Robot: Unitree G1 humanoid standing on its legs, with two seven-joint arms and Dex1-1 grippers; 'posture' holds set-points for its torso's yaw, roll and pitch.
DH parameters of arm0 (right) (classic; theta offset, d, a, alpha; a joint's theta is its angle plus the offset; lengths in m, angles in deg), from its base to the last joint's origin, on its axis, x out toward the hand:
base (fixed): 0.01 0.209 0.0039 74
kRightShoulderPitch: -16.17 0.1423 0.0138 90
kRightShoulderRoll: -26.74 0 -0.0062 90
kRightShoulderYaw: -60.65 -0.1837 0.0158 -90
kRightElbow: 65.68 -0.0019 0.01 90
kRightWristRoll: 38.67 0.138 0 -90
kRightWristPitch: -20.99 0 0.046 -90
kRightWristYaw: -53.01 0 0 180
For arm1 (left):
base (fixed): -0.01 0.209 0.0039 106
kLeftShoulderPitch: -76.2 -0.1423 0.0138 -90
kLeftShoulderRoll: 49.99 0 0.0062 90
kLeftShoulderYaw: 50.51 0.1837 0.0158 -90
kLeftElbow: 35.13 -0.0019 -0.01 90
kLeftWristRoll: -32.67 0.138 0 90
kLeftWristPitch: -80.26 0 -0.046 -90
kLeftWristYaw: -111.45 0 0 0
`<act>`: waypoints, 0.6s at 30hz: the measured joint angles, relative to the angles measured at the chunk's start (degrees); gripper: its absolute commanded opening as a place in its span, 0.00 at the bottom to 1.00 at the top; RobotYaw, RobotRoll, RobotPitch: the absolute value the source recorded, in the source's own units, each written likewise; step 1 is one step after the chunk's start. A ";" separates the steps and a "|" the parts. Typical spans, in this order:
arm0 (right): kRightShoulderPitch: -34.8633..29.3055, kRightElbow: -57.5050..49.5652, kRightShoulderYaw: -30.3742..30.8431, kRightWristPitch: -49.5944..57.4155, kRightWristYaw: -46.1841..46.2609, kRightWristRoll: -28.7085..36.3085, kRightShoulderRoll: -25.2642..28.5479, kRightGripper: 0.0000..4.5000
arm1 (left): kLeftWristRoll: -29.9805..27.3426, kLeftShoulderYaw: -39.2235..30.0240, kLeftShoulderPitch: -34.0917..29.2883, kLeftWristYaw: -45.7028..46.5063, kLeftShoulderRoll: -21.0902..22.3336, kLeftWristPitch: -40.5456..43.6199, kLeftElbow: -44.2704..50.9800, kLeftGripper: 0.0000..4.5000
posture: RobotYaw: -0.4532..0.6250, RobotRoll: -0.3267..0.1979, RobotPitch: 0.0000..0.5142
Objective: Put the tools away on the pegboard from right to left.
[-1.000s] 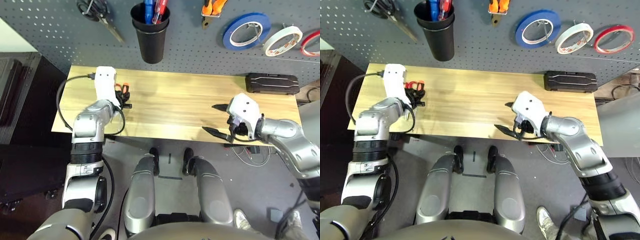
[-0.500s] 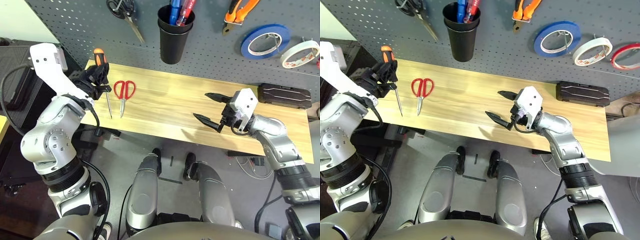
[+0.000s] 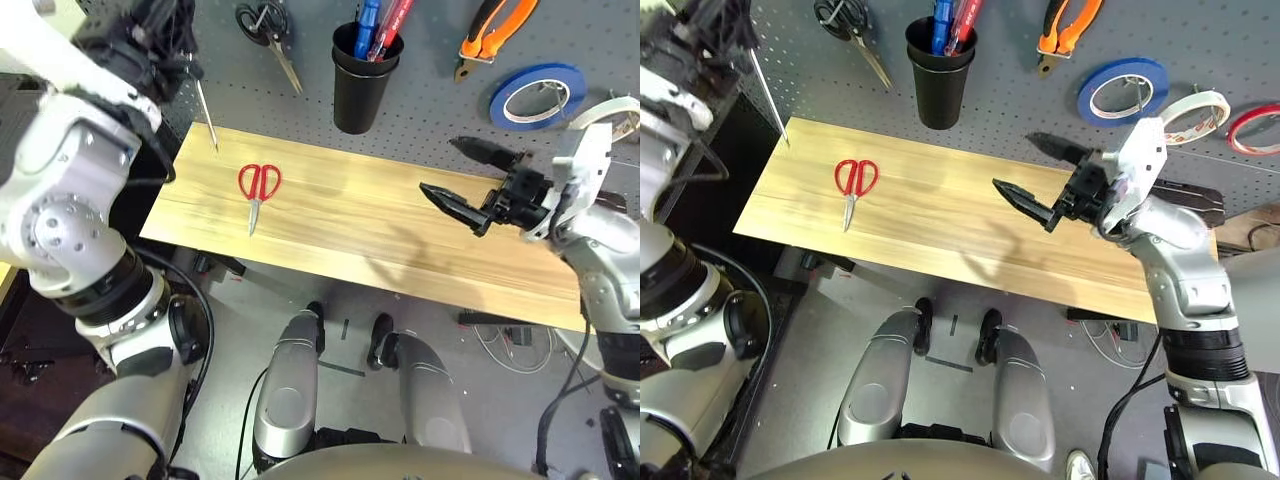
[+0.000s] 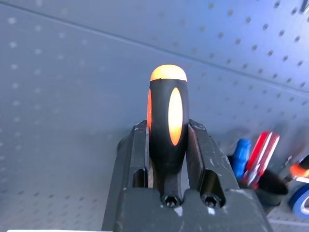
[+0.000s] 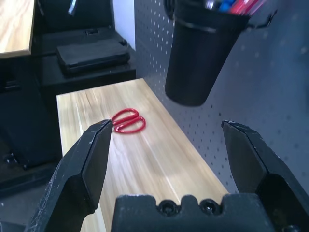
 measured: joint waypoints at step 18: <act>3.31 0.30 -2.02 5.39 3.77 0.53 1.12 1.00 | 5.29 7.10 11.11 1.75 -9.56 -30.10 -20.09 0.22 | 0.54 0.62 0.47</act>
